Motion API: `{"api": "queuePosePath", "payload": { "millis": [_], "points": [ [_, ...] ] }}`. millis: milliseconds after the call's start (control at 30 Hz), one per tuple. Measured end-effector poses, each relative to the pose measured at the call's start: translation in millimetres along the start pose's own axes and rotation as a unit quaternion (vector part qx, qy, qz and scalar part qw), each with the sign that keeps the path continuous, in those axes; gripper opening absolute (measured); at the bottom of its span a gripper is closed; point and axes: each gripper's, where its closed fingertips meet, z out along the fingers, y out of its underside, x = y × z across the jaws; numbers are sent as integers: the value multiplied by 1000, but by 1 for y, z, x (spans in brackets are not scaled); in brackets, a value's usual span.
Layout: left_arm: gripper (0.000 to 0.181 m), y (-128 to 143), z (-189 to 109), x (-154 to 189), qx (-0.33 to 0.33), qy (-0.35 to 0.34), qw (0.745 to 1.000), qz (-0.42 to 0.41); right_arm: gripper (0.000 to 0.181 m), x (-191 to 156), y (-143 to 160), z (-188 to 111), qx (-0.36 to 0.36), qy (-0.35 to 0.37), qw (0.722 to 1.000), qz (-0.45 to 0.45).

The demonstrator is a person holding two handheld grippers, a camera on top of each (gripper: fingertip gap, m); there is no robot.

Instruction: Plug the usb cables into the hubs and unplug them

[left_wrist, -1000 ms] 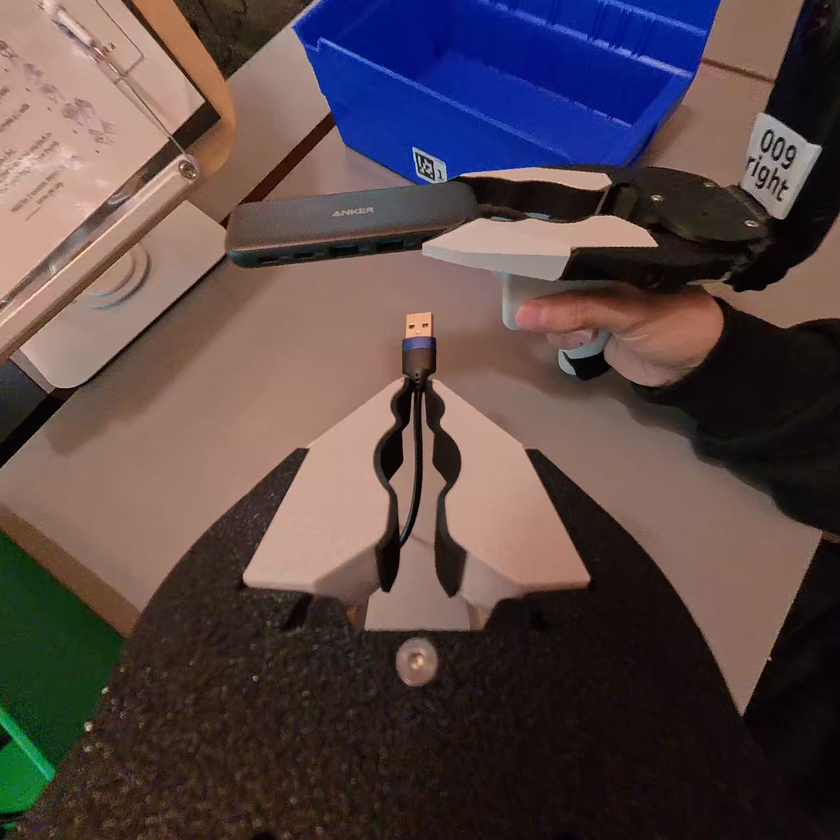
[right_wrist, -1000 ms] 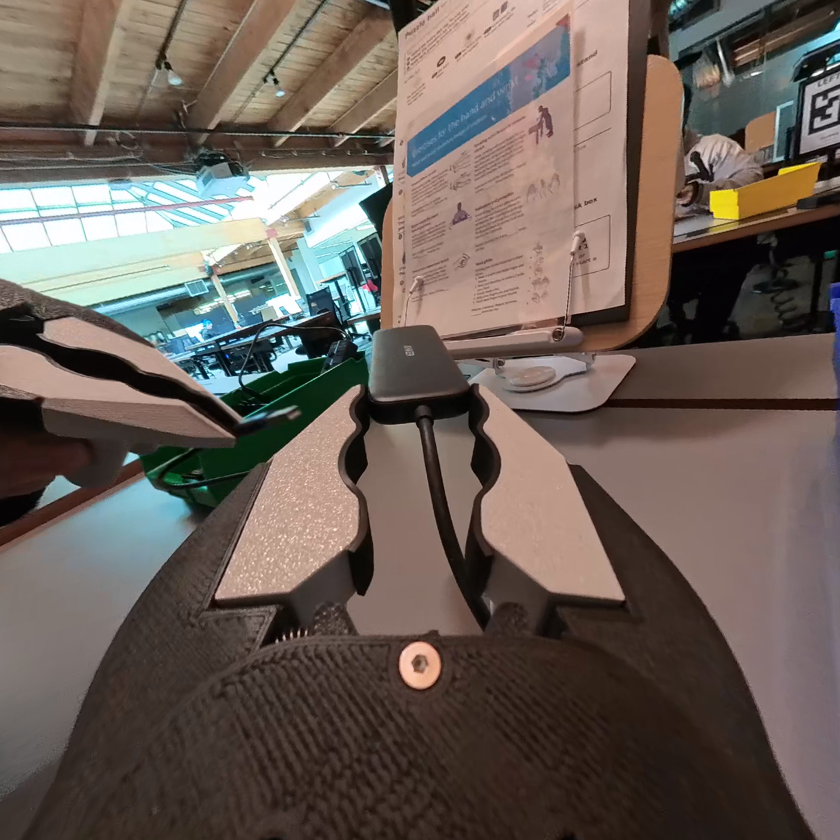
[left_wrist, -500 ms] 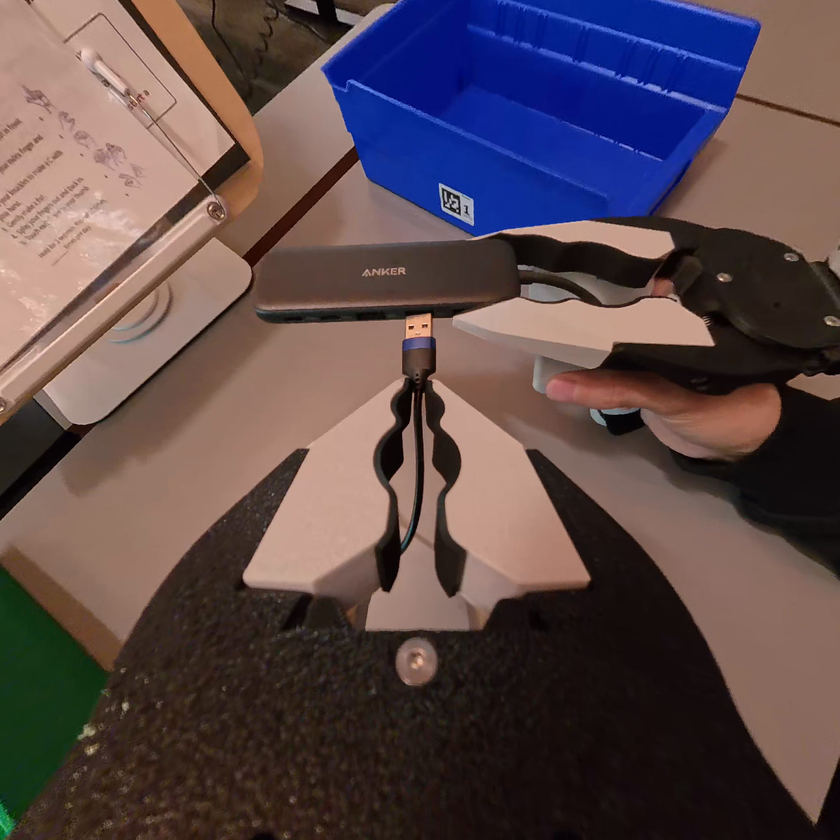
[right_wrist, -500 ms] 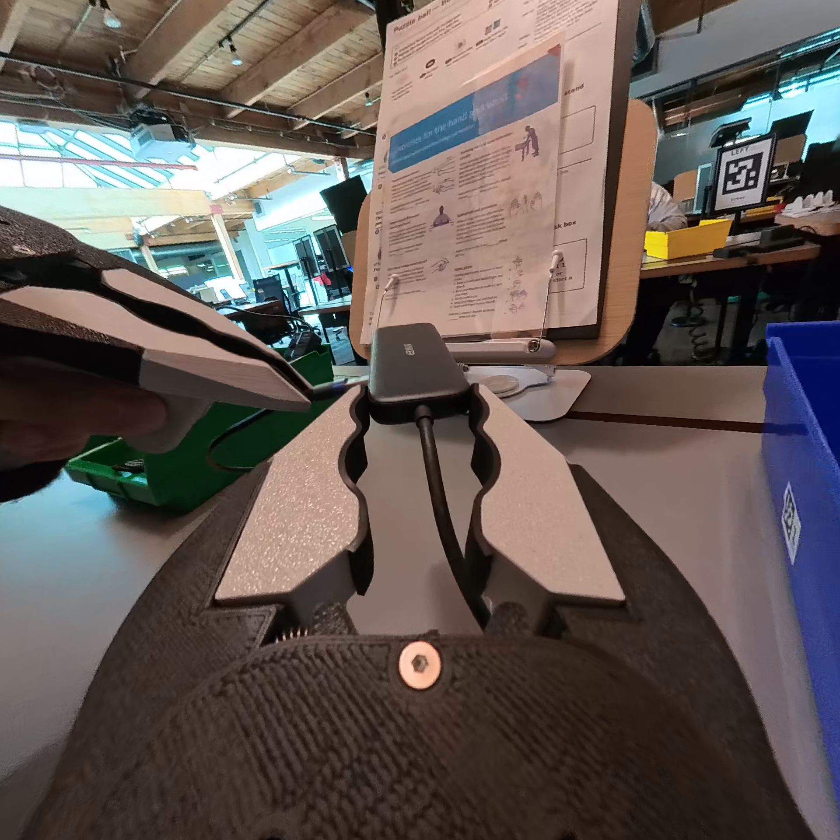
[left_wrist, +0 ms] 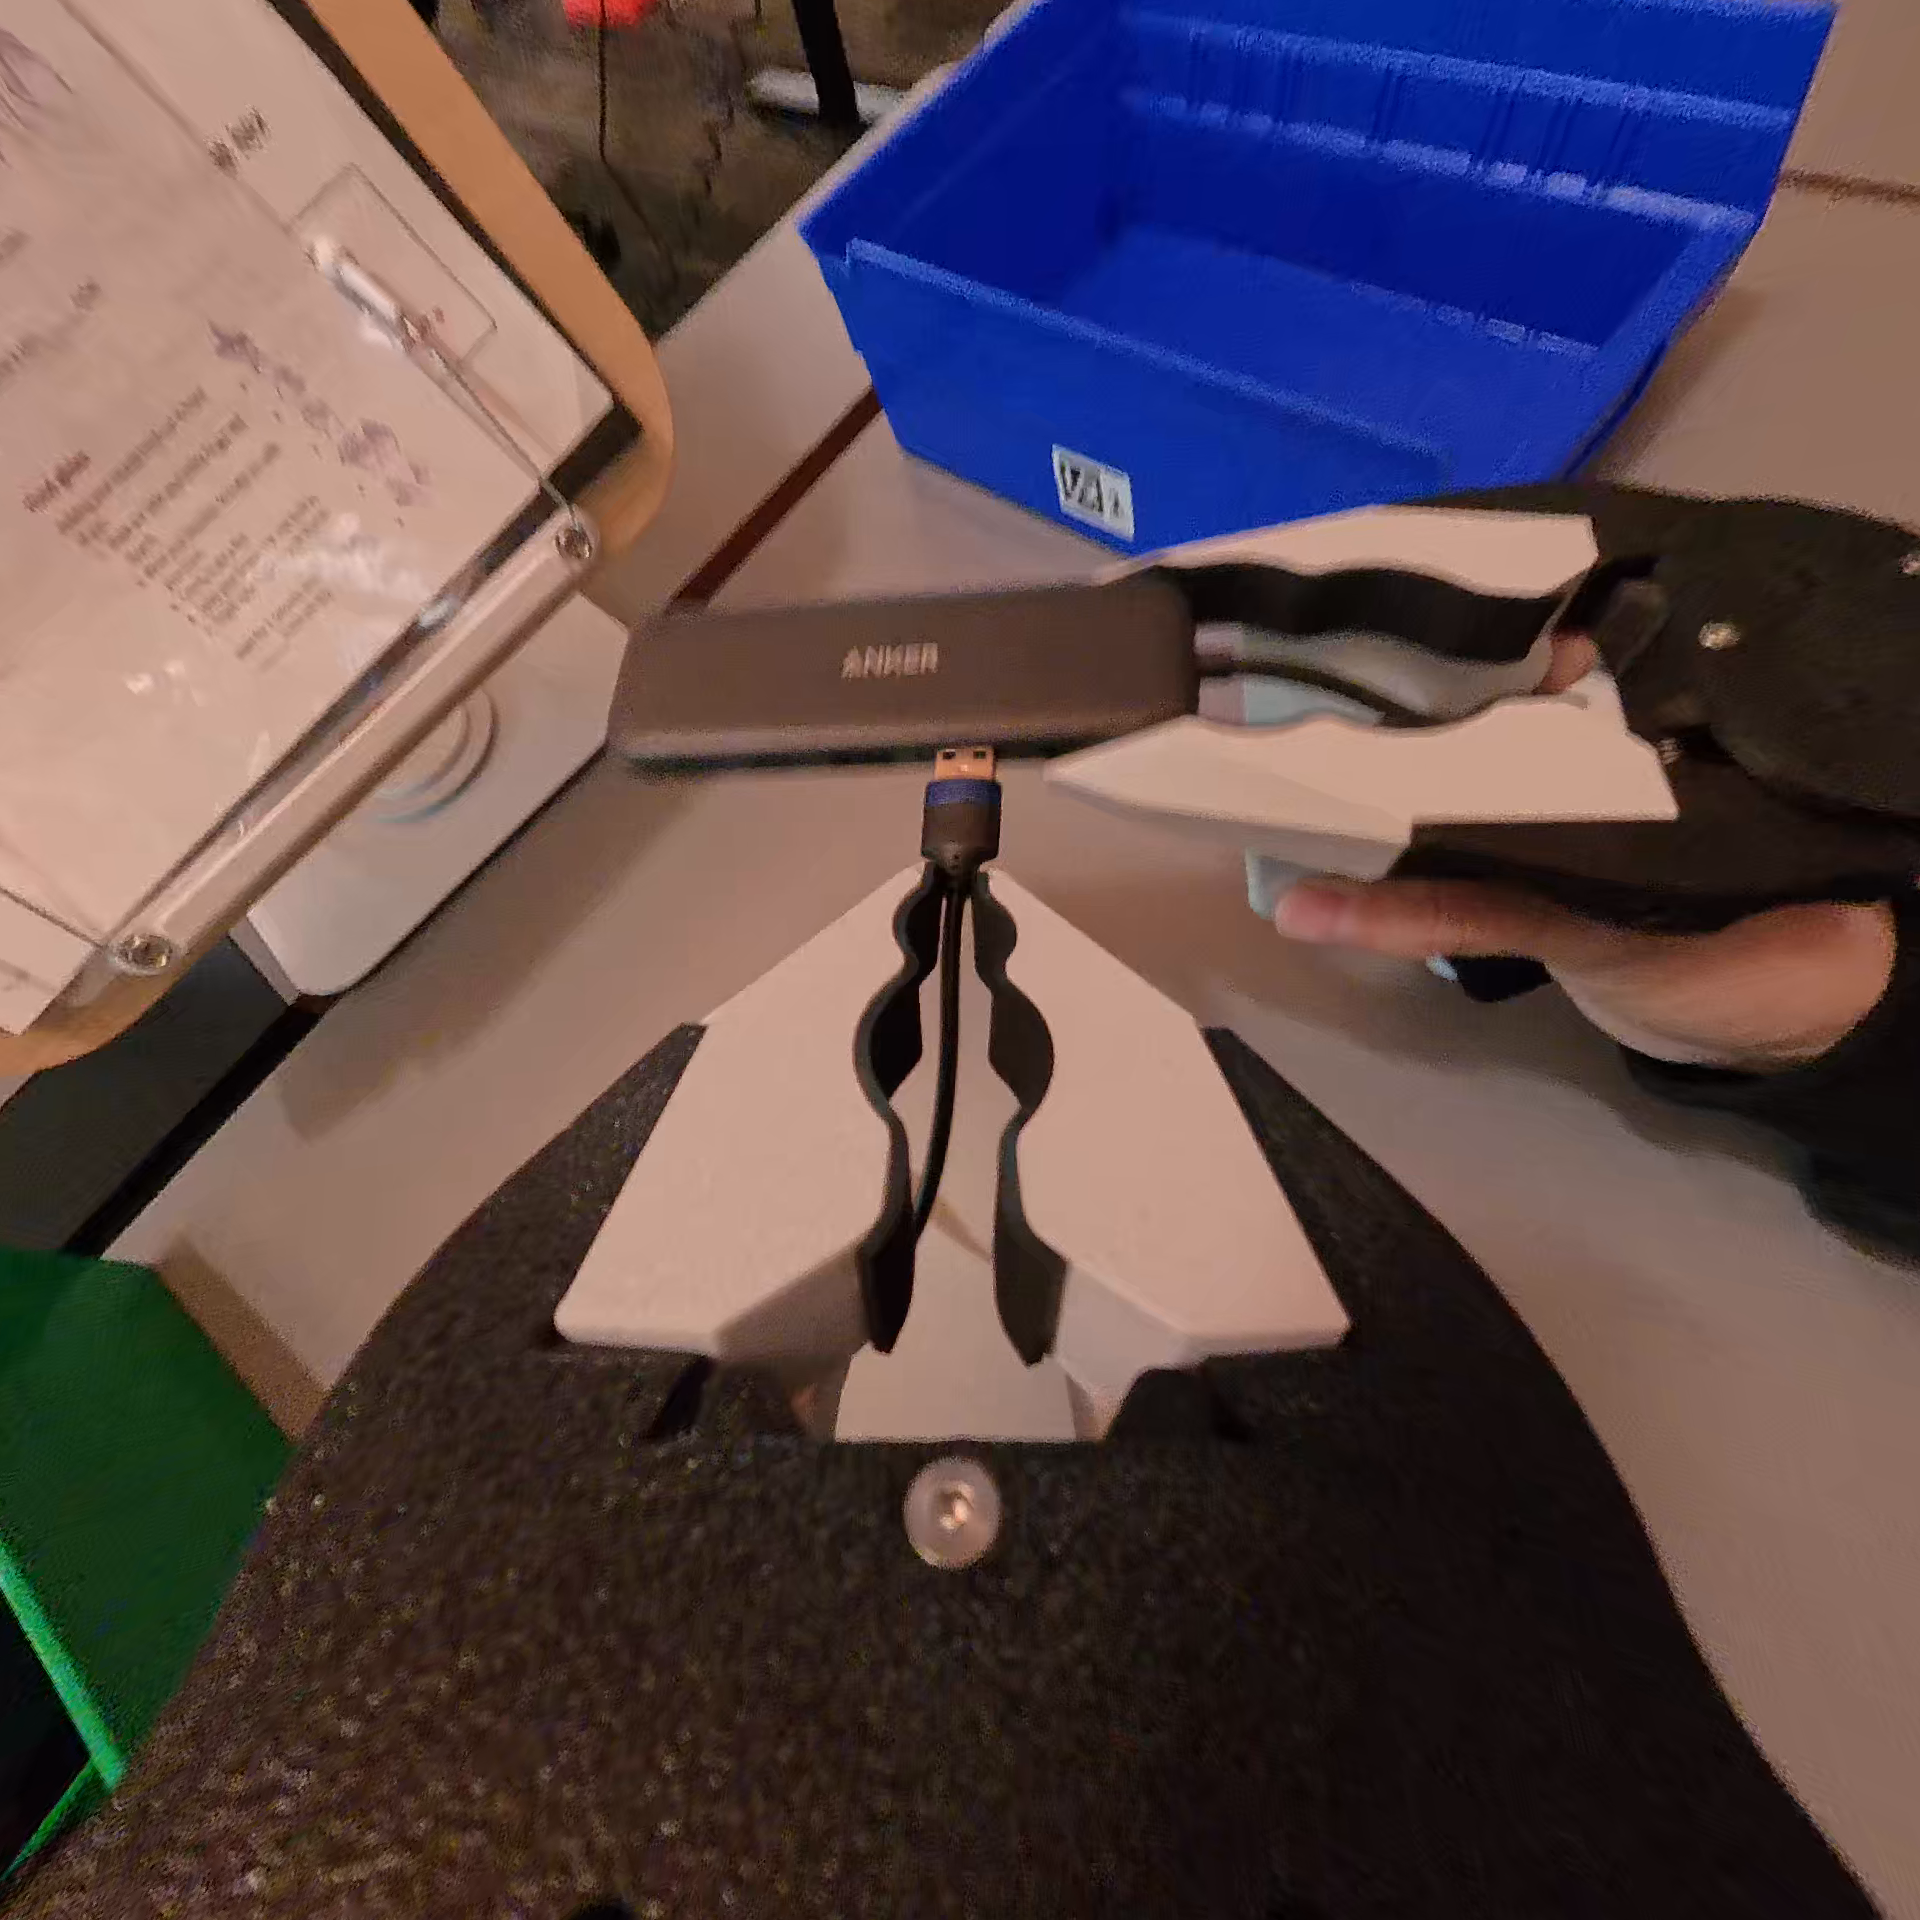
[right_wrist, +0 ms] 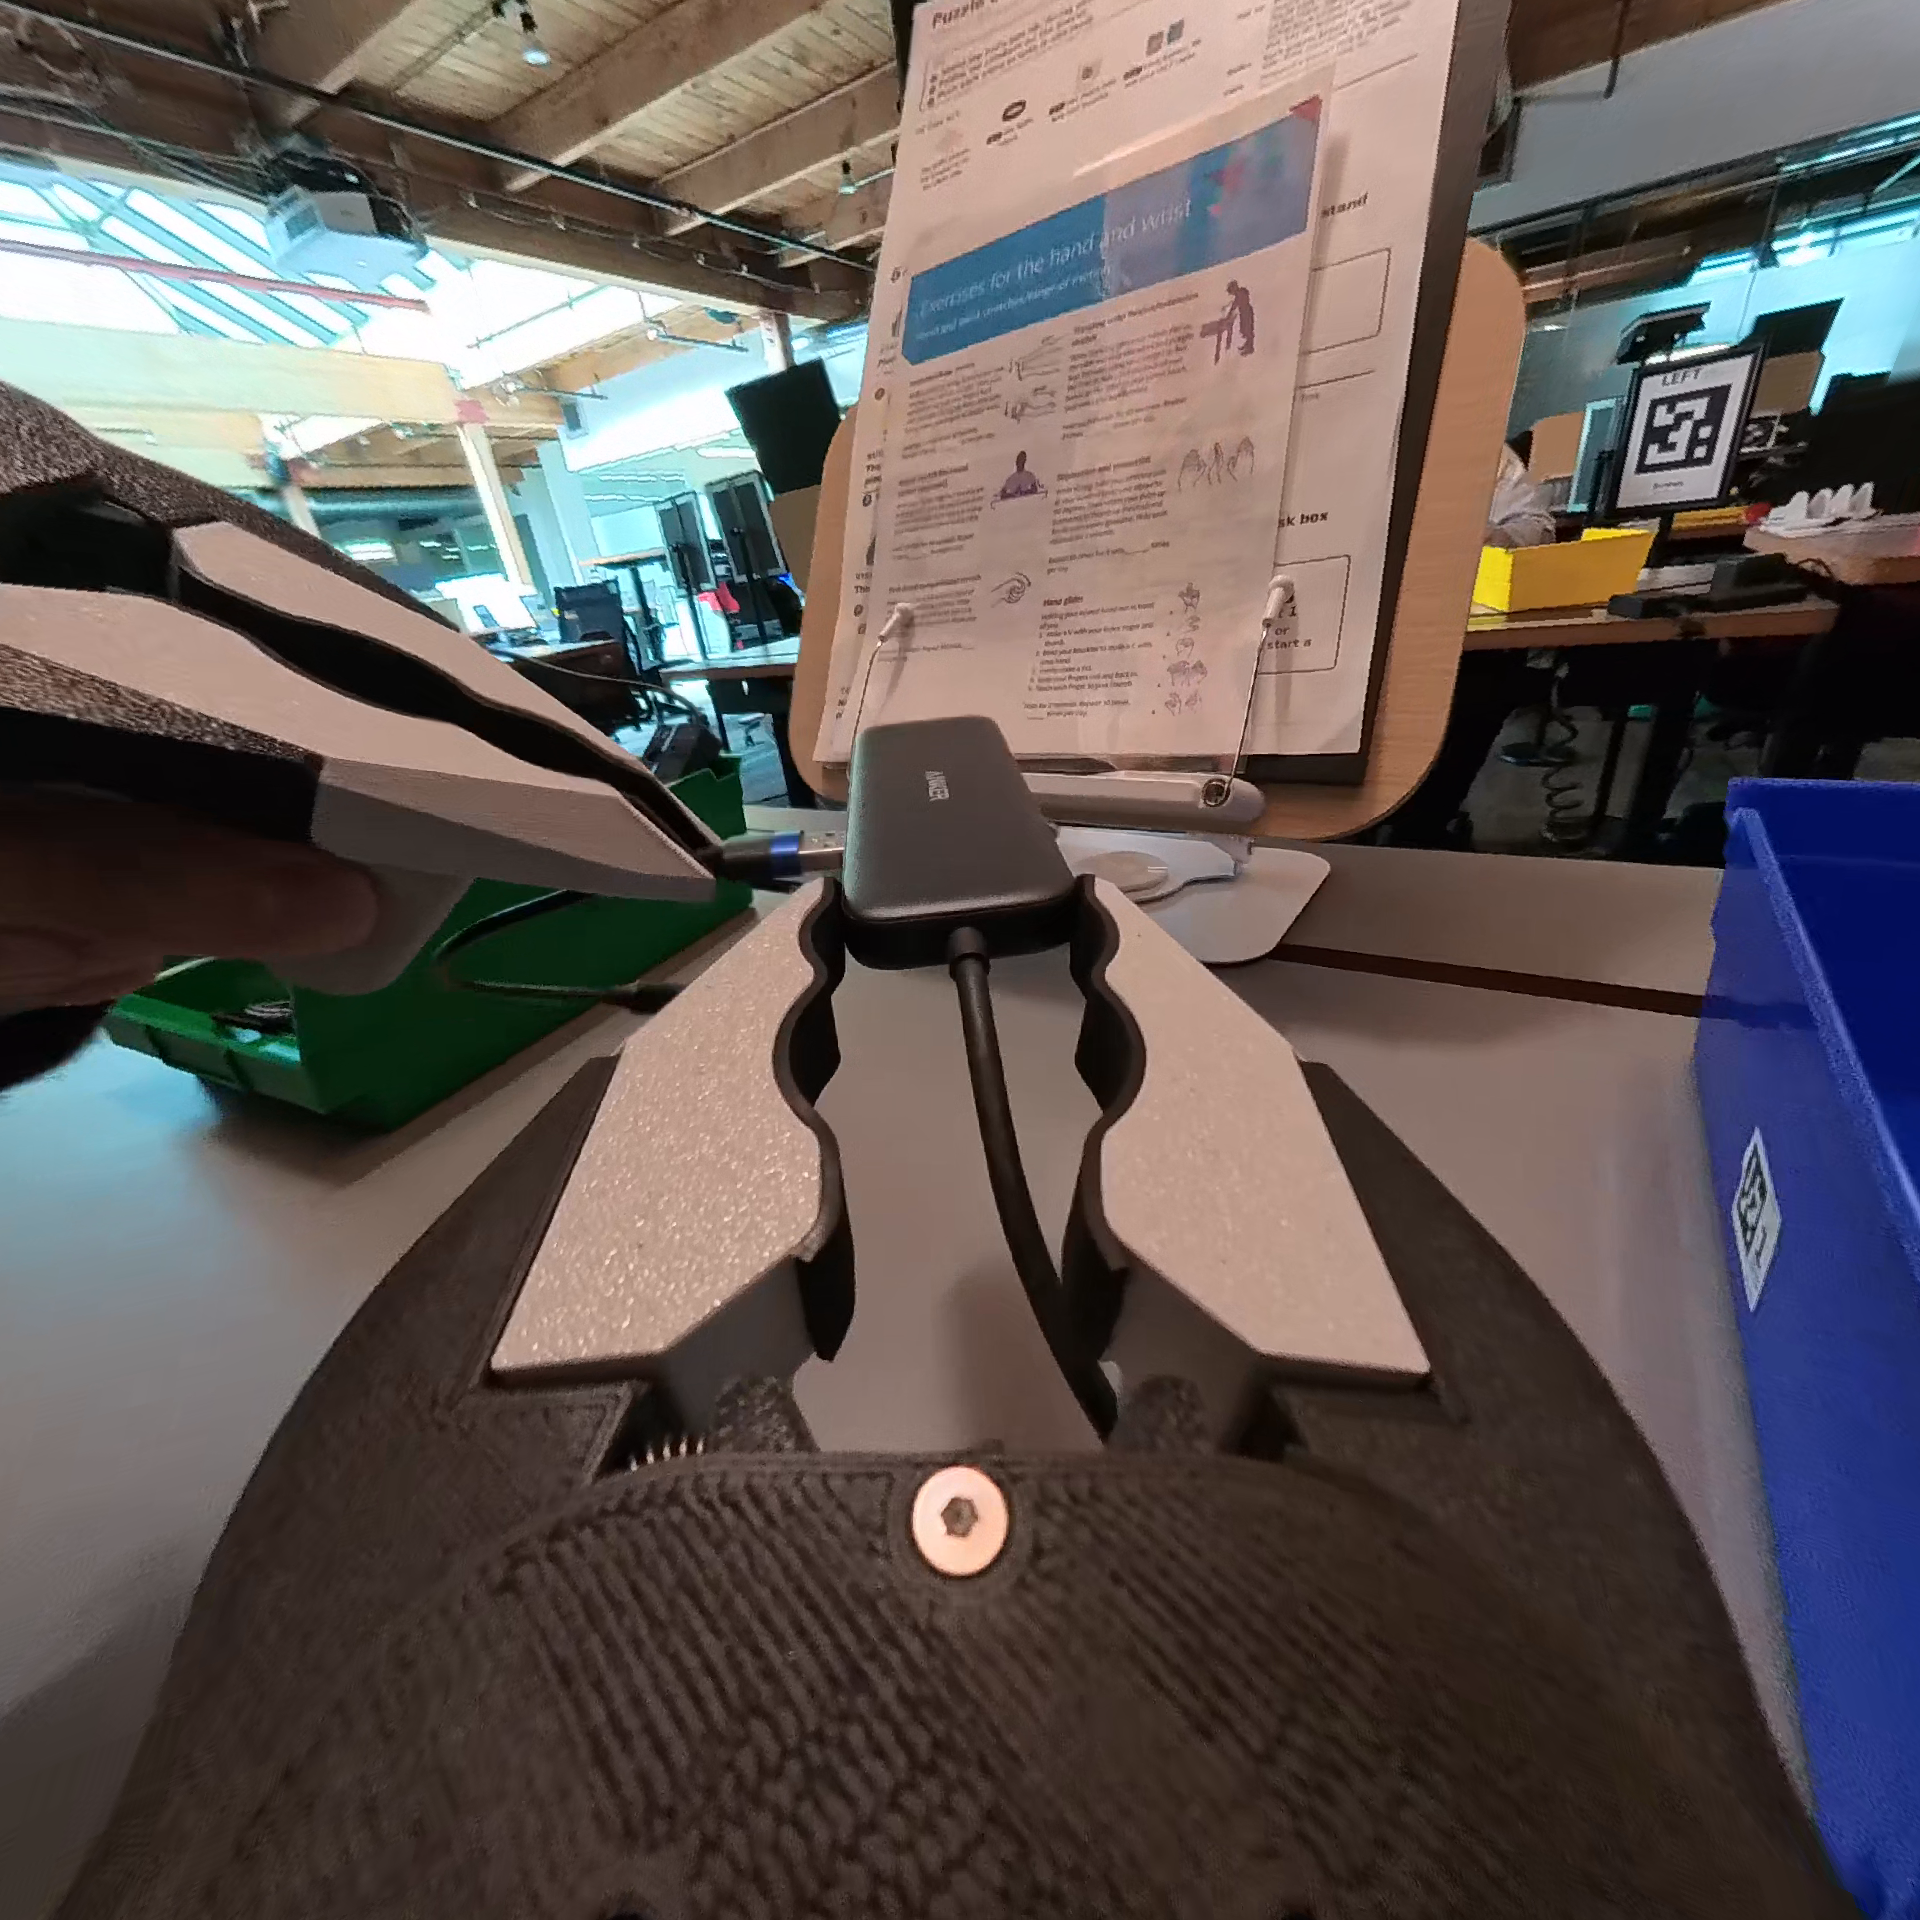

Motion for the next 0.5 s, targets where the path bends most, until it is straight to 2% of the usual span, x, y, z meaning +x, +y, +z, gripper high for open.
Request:
{"api": "queuePosePath", "payload": {
  "millis": [33, 200, 400, 500],
  "points": [
    [3, -2, 1, 0, 7, -1, 1000, 0, 43, -5, -1, 0, 1, -17, 1000, 3],
    [3, -5, 0, -11, 21, -37, 999, 20, 42, -12, 4, 1, -16, -13, 999, -28],
    [4, -8, -2, -6, 51, 17, 998, 11, 42, -11, -4, -2, 3, -14, 1000, -17],
    [19, -11, -16, 1, 66, 70, 995, 2, 42, -8, -11, -5, 20, -15, 1000, 7]
  ]
}}
